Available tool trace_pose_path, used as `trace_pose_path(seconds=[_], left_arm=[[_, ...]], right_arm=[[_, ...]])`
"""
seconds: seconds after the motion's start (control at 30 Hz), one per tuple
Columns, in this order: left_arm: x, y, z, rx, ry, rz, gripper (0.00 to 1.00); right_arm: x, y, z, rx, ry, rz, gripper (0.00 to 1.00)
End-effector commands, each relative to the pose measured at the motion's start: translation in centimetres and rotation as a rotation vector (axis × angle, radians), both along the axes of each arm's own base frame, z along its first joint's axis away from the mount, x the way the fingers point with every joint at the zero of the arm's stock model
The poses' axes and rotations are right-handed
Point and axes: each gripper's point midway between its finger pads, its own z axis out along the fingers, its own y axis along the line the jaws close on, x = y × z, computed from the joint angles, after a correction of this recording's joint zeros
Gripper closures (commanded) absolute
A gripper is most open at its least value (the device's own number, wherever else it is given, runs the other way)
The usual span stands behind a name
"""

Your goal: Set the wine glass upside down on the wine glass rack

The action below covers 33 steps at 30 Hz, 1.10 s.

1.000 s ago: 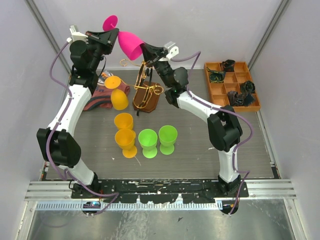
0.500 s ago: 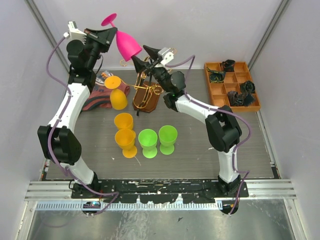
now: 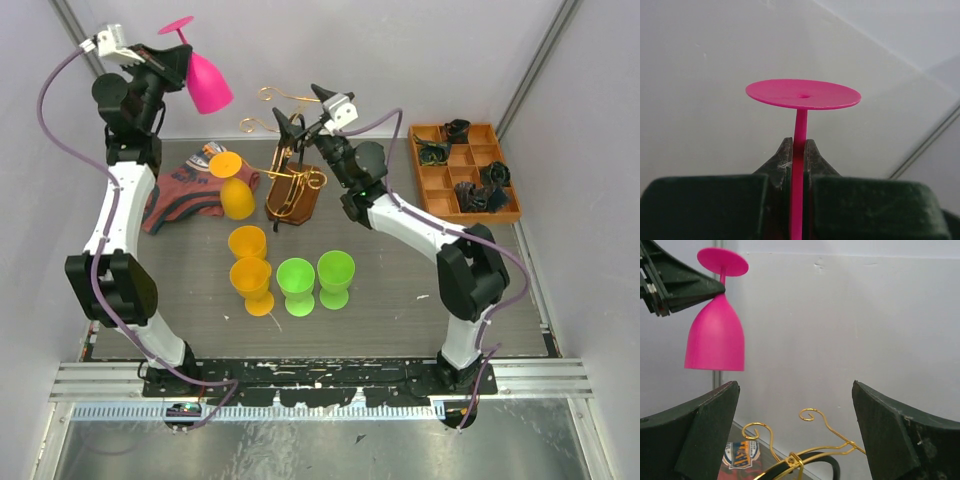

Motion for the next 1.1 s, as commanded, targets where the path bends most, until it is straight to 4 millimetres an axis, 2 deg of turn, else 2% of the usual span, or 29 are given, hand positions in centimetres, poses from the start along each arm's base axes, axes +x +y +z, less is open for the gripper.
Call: trace_pose_path(seconds=[0.0, 0.17, 0.3, 0.43, 0.5, 0.63, 0.73, 1.07], left_arm=[[1.3, 1.0, -4.3, 0.409, -0.035, 0.135, 1.00], [1.7, 1.0, -7.5, 0.542, -0.115, 0.153, 1.00], [1.7, 0.9, -10.0, 0.543, -0.160, 0.094, 1.00], [0.7, 0.8, -11.5, 0.465, -0.260, -0.018, 1.00], [0.0, 1.3, -11.5, 0.379, -0.317, -0.072, 1.00], [-0.4, 1.2, -13.1, 0.273, -0.327, -0.198, 1.00], [-0.5, 0.1, -15.0, 0.270, -0.294, -0.270, 1.00], [-2.5, -2.4, -20.4, 0.332, -0.210, -0.341, 1.00]], right_arm=[[-1.4, -4.7, 4.3, -0.036, -0.083, -0.156, 0.00], [-1.2, -8.6, 4.2, -0.089, -0.054, -0.214, 0.00], [-1.1, -11.1, 3.8, -0.127, -0.040, -0.230, 0.00], [-1.0, -12.9, 3.4, -0.135, -0.022, -0.246, 0.00], [-0.9, -13.3, 3.3, -0.139, -0.017, -0.242, 0.00], [-0.5, -13.2, 2.8, -0.165, -0.008, -0.226, 0.00], [-0.3, -13.1, 2.6, -0.174, -0.003, -0.222, 0.00], [0.6, -13.5, 2.2, -0.183, -0.001, -0.231, 0.00]])
